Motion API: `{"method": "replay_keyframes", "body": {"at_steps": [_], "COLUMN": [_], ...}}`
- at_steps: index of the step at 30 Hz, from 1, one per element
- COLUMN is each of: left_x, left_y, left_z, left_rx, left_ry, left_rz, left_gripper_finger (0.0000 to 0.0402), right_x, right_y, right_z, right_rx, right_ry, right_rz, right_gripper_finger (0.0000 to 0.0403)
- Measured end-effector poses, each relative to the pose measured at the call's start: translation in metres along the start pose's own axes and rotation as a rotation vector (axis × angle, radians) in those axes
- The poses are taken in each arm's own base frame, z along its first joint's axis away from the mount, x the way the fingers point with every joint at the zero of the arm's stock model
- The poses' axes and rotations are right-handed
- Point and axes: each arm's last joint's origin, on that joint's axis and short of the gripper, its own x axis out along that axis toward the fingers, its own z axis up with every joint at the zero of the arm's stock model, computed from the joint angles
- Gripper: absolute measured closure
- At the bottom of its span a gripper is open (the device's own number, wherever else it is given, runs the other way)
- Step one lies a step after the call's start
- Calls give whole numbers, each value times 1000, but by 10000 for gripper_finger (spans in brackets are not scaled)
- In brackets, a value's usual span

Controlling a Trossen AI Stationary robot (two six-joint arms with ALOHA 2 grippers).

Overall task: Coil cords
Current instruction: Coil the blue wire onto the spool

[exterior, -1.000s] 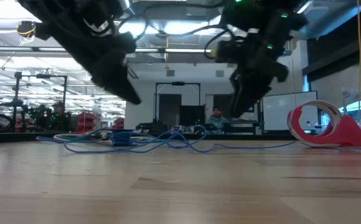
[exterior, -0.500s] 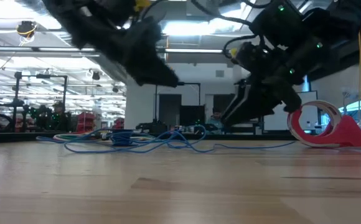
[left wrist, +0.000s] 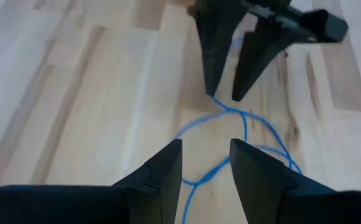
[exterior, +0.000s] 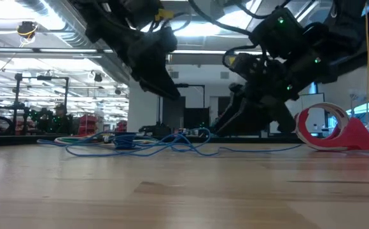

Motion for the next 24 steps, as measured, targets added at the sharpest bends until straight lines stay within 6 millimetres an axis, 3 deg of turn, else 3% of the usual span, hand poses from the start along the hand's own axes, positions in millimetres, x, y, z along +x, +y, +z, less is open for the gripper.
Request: {"method": "replay_keyframes", "body": {"at_steps": [6, 10, 18, 24], "left_x": [19, 27, 28, 28], "left_y": [1, 1, 1, 2], "left_z": [-10, -16, -16, -11], "left_rx": [-3, -2, -2, 12], "left_ry": [56, 92, 83, 33], "left_rz": [4, 4, 4, 29], "left_gripper_finger": [275, 275, 275, 275], "right_x": [8, 11, 14, 5], "right_y": [-2, -6, -13, -6], "right_z": [8, 24, 46, 45], "right_rx": [-127, -209, -231, -237], "right_ry": [-48, -93, -164, -42], "right_rz": [-28, -52, -62, -133], "right_gripper_finger": [265, 265, 265, 265]}}
